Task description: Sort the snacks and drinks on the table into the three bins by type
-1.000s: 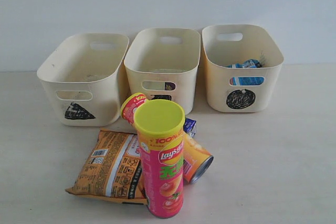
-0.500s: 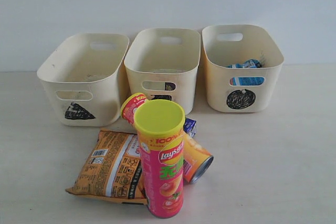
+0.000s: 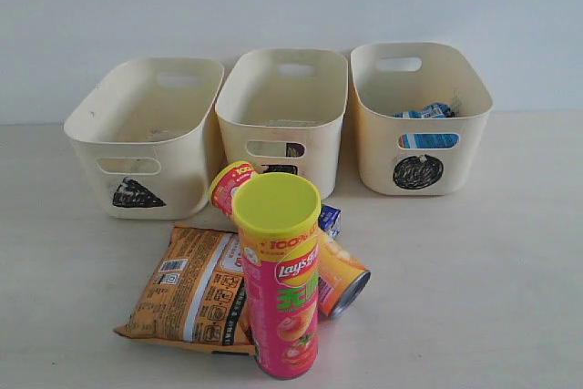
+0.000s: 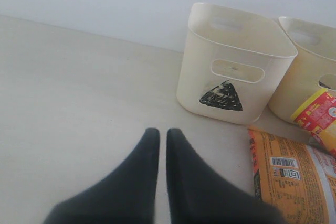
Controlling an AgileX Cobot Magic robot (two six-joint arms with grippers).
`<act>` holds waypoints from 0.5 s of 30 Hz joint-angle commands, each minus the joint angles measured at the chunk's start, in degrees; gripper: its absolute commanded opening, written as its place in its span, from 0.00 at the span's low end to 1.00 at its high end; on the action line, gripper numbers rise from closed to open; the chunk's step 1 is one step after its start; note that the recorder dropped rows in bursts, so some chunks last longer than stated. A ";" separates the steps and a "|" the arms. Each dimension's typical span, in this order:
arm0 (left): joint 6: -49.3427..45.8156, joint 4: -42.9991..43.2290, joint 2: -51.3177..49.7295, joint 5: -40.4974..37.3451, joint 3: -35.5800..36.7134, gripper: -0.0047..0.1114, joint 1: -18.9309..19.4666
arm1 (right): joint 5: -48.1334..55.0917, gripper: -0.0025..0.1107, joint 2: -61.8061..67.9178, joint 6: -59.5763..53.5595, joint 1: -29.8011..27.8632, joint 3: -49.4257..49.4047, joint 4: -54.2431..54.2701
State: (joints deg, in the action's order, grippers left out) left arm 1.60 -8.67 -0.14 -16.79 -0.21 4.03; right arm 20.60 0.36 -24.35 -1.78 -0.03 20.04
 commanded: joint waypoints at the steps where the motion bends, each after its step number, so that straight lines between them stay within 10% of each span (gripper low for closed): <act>1: 0.05 -0.38 0.14 0.25 0.21 0.08 0.20 | -0.06 0.02 -0.36 0.25 -0.31 0.03 -0.24; 15: 0.05 -0.38 0.14 0.25 0.21 0.08 0.20 | -1.43 0.02 -0.36 0.25 -0.31 0.03 -7.27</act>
State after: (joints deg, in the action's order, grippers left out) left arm 1.60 -8.67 -0.14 -16.79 -0.21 4.03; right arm 20.60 0.26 -23.94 -1.78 -0.03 17.50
